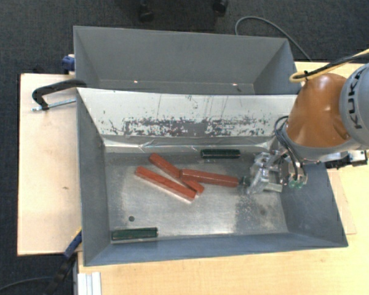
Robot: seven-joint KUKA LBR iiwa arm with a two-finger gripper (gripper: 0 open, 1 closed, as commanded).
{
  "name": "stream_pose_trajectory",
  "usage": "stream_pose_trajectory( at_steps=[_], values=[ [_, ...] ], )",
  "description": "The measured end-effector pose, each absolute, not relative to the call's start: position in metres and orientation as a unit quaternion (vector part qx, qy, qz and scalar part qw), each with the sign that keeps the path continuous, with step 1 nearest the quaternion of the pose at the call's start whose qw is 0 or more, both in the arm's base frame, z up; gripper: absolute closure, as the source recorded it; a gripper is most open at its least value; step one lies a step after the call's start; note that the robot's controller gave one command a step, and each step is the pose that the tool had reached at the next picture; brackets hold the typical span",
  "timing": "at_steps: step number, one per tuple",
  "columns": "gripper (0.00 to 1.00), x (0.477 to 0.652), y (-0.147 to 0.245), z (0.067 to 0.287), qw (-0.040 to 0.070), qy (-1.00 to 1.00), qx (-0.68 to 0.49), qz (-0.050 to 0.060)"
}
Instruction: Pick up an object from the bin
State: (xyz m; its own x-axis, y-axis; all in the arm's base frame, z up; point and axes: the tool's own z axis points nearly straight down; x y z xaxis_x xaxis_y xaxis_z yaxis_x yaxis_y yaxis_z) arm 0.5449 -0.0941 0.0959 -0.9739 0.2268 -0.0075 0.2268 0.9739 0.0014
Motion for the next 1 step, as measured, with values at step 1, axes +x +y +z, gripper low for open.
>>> stream_pose_trajectory(
  at_steps=[1],
  values=[
    [1.00, 0.5477, -0.0938, 0.1403, 0.005, 0.993, 0.114, 0.000]
  ],
)
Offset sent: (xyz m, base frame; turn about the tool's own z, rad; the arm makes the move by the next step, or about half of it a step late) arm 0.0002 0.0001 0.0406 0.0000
